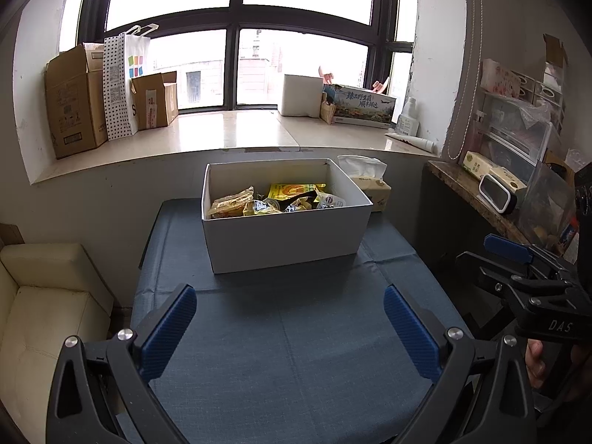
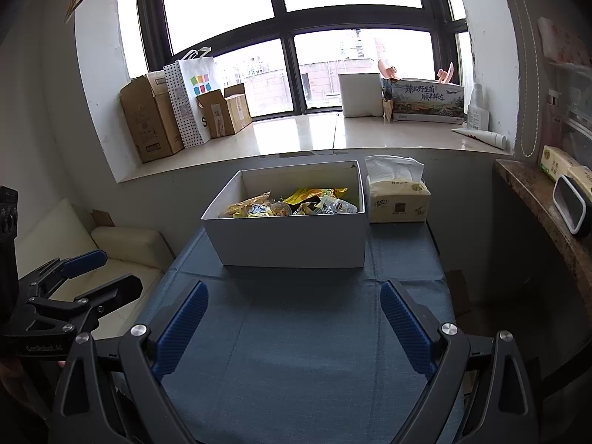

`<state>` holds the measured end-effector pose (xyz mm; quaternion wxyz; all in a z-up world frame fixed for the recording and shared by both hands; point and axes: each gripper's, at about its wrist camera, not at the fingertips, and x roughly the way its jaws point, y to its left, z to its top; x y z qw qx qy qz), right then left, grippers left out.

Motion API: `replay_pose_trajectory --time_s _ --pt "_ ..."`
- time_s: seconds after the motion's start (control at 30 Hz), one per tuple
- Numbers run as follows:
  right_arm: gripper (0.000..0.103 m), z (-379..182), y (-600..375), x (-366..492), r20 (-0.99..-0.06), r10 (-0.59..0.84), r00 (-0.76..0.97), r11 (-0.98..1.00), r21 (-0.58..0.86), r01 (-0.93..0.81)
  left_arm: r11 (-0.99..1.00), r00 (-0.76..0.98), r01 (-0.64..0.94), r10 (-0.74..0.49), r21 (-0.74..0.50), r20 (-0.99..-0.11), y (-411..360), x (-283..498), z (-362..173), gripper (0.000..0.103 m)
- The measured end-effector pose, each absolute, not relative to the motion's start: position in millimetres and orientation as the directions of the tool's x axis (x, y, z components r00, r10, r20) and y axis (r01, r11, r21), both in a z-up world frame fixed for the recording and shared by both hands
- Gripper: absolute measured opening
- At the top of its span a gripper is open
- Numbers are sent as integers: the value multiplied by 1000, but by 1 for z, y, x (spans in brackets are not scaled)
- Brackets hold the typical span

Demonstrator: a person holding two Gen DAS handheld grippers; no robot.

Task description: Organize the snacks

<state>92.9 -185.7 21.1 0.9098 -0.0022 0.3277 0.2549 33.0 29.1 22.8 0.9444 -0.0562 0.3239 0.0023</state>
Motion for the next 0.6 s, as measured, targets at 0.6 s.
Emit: replay_pose_trajectory --time_s 0.6 --pt "97 19 -184 93 -604 461 650 870 164 -464 993 780 -54 -26 -109 -626 29 36 21 103"
